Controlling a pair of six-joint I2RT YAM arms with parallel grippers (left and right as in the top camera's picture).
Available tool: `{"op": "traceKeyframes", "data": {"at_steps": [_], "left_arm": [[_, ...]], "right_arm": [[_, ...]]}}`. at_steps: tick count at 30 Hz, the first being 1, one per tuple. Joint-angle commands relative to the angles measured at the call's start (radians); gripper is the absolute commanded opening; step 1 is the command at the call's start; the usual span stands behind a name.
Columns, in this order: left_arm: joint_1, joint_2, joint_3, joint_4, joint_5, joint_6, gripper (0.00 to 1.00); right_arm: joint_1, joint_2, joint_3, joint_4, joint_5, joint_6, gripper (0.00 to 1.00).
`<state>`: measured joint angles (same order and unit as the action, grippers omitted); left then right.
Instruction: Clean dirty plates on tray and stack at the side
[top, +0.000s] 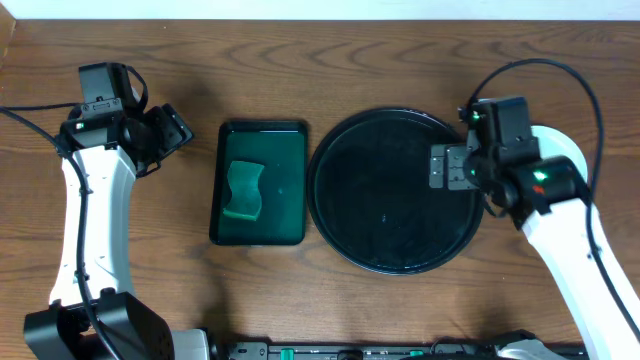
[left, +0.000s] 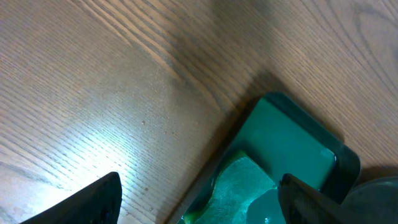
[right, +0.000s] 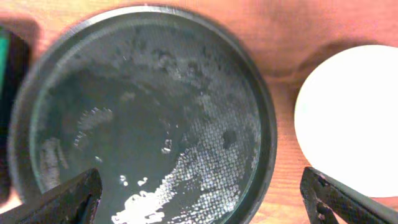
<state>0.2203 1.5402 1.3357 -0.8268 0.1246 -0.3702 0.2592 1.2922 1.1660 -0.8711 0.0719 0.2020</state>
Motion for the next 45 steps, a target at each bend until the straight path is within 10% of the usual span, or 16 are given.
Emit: {"op": "traceKeyframes", "data": {"at_steps": [1, 23, 45], "left_arm": [[0.004, 0.003, 0.010, -0.002, -0.006, -0.009, 0.80], [0.004, 0.003, 0.010, -0.002, -0.006, -0.009, 0.80], [0.004, 0.003, 0.010, -0.002, -0.006, -0.009, 0.81]], "right_arm": [[-0.003, -0.089, 0.011, -0.001, -0.002, 0.011, 0.99], [-0.117, -0.727, -0.150, 0.071, -0.003, -0.009, 0.99], [-0.189, -1.252, -0.868, 0.955, -0.129, -0.188, 0.99]]}}
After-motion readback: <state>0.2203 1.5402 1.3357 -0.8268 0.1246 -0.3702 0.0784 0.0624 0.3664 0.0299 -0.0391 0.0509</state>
